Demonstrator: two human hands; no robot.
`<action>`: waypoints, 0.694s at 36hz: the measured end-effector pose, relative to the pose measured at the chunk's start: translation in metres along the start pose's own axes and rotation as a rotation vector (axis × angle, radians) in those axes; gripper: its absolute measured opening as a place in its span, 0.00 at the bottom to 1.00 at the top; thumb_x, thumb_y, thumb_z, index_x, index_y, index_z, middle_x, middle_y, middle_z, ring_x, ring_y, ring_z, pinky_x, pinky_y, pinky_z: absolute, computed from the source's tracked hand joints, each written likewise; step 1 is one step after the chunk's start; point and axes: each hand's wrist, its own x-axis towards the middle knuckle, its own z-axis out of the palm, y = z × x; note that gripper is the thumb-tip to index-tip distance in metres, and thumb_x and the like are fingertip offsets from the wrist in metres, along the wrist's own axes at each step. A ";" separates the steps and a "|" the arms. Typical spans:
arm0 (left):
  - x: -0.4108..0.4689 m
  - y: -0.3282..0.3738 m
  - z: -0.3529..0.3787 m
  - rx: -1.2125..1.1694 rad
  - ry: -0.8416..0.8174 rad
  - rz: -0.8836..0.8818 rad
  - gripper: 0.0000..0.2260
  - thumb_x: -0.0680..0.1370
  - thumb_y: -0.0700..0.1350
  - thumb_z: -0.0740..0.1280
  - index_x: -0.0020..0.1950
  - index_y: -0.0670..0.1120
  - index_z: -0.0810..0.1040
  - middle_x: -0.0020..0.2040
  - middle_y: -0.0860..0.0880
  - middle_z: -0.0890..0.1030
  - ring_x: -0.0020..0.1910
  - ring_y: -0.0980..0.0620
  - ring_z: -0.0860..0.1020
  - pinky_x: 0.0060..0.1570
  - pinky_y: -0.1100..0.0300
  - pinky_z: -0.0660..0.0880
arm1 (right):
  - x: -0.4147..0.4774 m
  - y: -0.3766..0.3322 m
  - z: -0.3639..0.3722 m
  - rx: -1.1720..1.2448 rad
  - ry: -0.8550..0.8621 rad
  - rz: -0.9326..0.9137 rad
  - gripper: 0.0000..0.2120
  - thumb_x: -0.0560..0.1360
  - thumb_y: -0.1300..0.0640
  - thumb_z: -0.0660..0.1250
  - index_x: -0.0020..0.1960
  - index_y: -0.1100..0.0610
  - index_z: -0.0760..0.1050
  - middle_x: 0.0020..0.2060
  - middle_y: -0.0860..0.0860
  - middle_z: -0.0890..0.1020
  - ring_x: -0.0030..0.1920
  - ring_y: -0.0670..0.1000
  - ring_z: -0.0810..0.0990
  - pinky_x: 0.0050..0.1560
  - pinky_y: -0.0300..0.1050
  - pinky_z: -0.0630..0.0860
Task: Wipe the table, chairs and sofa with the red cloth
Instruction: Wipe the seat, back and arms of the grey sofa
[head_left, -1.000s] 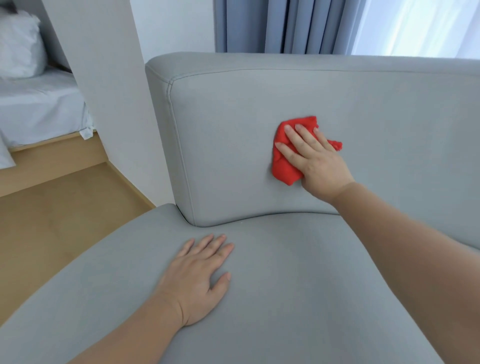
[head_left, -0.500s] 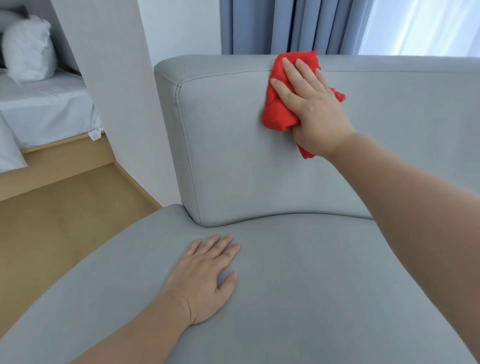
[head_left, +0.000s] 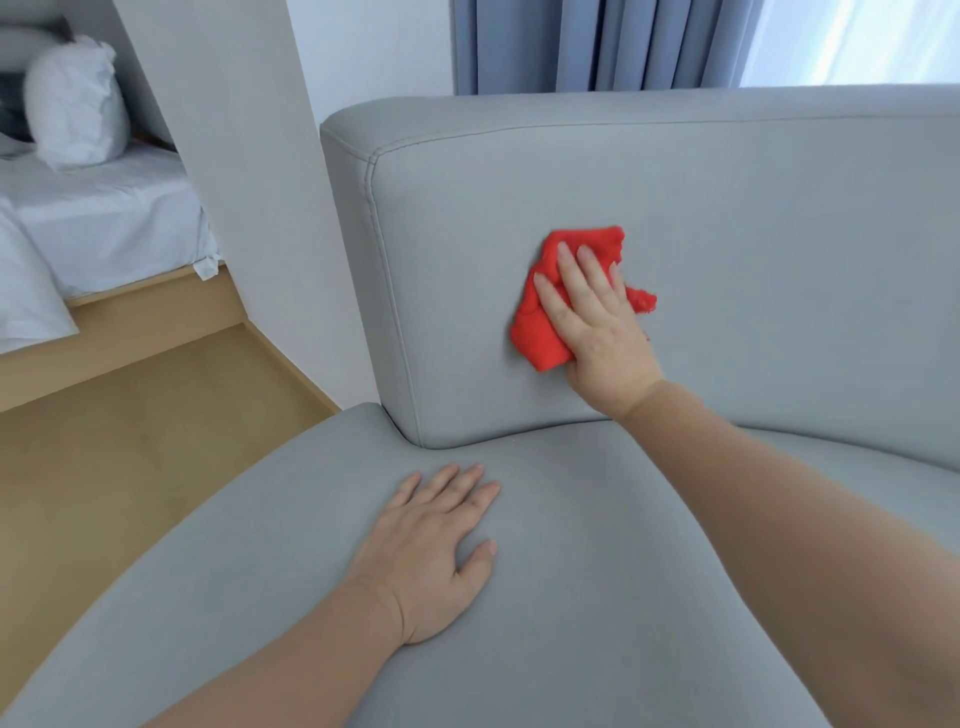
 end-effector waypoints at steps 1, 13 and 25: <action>0.000 0.000 0.000 0.001 -0.001 0.000 0.34 0.71 0.63 0.35 0.77 0.58 0.46 0.78 0.59 0.44 0.76 0.58 0.42 0.73 0.56 0.37 | -0.008 -0.003 0.006 -0.022 -0.036 -0.019 0.34 0.67 0.69 0.59 0.73 0.60 0.62 0.72 0.64 0.64 0.73 0.65 0.57 0.70 0.66 0.50; 0.001 -0.001 0.002 -0.019 0.005 -0.005 0.33 0.72 0.63 0.38 0.77 0.59 0.47 0.78 0.59 0.45 0.76 0.57 0.43 0.74 0.55 0.38 | -0.046 -0.011 0.019 -0.062 -0.265 -0.181 0.30 0.71 0.64 0.51 0.73 0.54 0.60 0.72 0.58 0.67 0.72 0.58 0.59 0.74 0.56 0.52; 0.000 -0.002 -0.003 0.022 -0.038 -0.002 0.29 0.76 0.61 0.42 0.78 0.57 0.47 0.78 0.57 0.46 0.76 0.56 0.43 0.74 0.54 0.39 | 0.110 -0.044 -0.069 0.057 -0.159 -0.123 0.32 0.72 0.67 0.53 0.76 0.57 0.60 0.77 0.59 0.55 0.76 0.63 0.53 0.73 0.58 0.46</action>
